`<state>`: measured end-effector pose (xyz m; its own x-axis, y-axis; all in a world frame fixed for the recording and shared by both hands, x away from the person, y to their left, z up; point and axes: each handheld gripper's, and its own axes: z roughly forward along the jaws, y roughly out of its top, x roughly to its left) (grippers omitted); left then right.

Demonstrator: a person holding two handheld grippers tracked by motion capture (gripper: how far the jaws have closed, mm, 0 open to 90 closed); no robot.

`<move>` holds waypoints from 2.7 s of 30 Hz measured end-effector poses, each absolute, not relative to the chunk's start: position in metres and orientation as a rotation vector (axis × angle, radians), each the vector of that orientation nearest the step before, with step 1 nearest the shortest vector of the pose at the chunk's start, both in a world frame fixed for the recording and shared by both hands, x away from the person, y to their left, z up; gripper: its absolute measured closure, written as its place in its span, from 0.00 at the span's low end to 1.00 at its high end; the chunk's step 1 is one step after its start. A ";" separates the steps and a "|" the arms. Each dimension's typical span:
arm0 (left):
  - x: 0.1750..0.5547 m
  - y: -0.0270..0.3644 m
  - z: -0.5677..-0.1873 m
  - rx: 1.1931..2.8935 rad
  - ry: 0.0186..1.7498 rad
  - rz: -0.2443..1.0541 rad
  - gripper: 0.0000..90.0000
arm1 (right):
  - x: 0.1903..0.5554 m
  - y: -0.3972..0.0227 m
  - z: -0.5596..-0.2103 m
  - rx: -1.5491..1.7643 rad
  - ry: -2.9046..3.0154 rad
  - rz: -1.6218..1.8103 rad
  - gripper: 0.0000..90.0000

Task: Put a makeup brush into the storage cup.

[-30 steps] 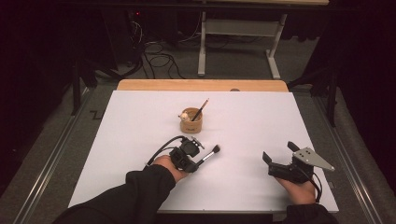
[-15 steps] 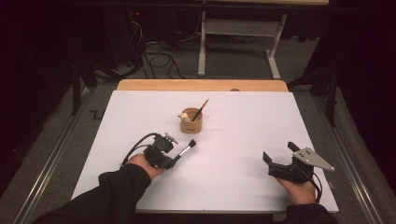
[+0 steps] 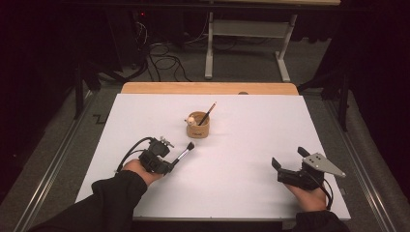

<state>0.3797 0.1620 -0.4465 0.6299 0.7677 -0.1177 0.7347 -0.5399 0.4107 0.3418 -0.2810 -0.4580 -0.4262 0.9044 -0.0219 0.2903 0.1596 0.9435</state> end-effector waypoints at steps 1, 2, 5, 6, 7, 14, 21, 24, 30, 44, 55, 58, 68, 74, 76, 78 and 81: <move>0.379 0.162 -0.446 2.422 1.181 0.110 0.88 | 0.342 -0.281 -0.458 1.136 1.822 1.274 0.01; 0.379 0.162 -0.446 2.414 1.181 0.113 0.88 | 0.342 -0.281 -0.458 1.135 1.821 1.275 0.01; 0.380 0.163 -0.445 2.392 1.169 0.120 0.88 | 0.342 -0.281 -0.458 1.131 1.822 1.275 0.01; 0.380 0.164 -0.444 2.378 1.166 0.121 0.88 | 0.342 -0.281 -0.458 1.131 1.822 1.276 0.01; 0.380 0.165 -0.444 2.365 1.156 0.124 0.88 | 0.342 -0.281 -0.458 1.129 1.823 1.275 0.01; 0.380 0.173 -0.438 2.256 1.093 0.168 0.88 | 0.342 -0.281 -0.458 1.131 1.825 1.276 0.01; 0.380 0.179 -0.432 2.120 1.086 0.184 0.88 | 0.342 -0.280 -0.458 1.131 1.829 1.273 0.01; 0.380 0.181 -0.432 2.080 1.079 0.203 0.88 | 0.342 -0.280 -0.458 1.130 1.831 1.272 0.01; 0.380 0.182 -0.431 1.992 1.054 0.246 0.88 | 0.342 -0.280 -0.458 1.131 1.829 1.274 0.01; 0.372 0.185 -0.443 1.803 1.046 0.291 0.88 | 0.342 -0.280 -0.459 1.129 1.834 1.275 0.01; 0.366 0.186 -0.462 1.778 0.995 0.346 0.88 | 0.342 -0.279 -0.460 1.121 1.840 1.281 0.01; 0.366 0.188 -0.462 1.762 0.979 0.350 0.88 | 0.342 -0.279 -0.460 1.118 1.839 1.285 0.01; 0.364 0.185 -0.465 1.752 0.915 0.338 0.88 | 0.343 -0.276 -0.460 1.109 1.849 1.285 0.01; 0.363 0.186 -0.465 1.740 0.903 0.334 0.88 | 0.342 -0.271 -0.454 1.115 1.837 1.324 0.00; 0.363 0.186 -0.465 1.739 0.898 0.333 0.88 | 0.343 -0.267 -0.450 1.114 1.831 1.341 0.00; 0.363 0.187 -0.465 1.736 0.895 0.331 0.88 | 0.344 -0.261 -0.445 1.103 1.838 1.352 0.00; 0.362 0.189 -0.463 1.721 0.893 0.333 0.88 | 0.346 -0.246 -0.435 1.064 1.860 1.354 0.00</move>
<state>0.3624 0.1888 -0.4632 0.6749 0.7063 -0.2136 0.3942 -0.1003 0.9135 0.3460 -0.2464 -0.4346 -0.5009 0.8655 -0.0098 0.2566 0.1593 0.9533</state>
